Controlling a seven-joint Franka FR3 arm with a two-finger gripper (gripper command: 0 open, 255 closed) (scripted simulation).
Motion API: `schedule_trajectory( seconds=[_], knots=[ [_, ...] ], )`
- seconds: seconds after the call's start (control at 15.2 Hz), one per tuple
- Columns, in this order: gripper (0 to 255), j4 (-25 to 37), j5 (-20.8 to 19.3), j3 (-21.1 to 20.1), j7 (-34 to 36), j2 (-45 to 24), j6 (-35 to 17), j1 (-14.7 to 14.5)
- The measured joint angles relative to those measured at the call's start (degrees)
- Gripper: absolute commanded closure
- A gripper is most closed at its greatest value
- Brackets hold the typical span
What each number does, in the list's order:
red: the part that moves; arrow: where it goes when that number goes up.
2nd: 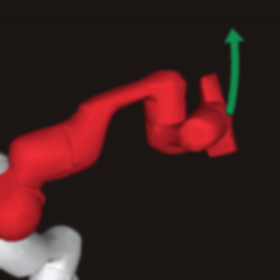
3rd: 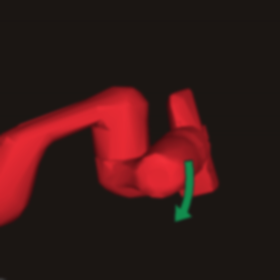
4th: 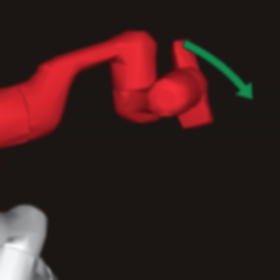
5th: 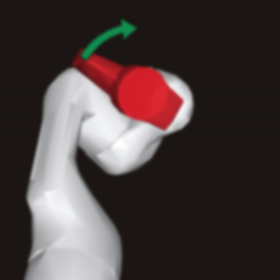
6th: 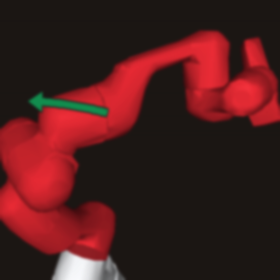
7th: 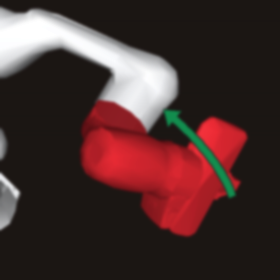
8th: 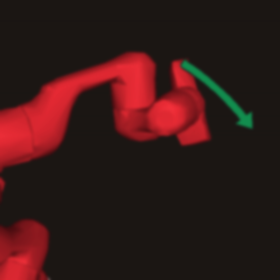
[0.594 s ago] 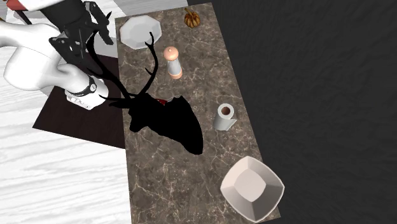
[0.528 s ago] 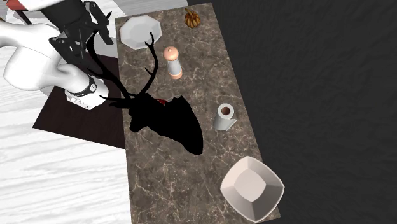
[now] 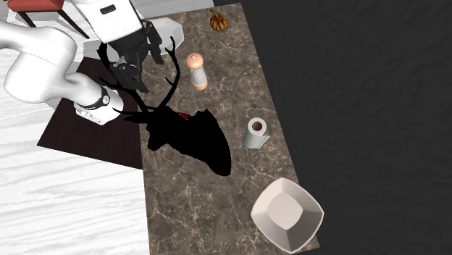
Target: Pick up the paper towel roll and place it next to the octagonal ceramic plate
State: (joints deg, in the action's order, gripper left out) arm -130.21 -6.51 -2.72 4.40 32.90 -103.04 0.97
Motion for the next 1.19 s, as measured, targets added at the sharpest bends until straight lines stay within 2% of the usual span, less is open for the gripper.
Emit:
schedule_trajectory(
  seconds=[0.53,1.19],
  knots=[
    [0,9.57,0.06,0.65,0.89,-18.61,-8.31,0.85],
    [0,28.89,0.84,1.16,1.32,-41.51,-11.03,1.37]
  ],
)
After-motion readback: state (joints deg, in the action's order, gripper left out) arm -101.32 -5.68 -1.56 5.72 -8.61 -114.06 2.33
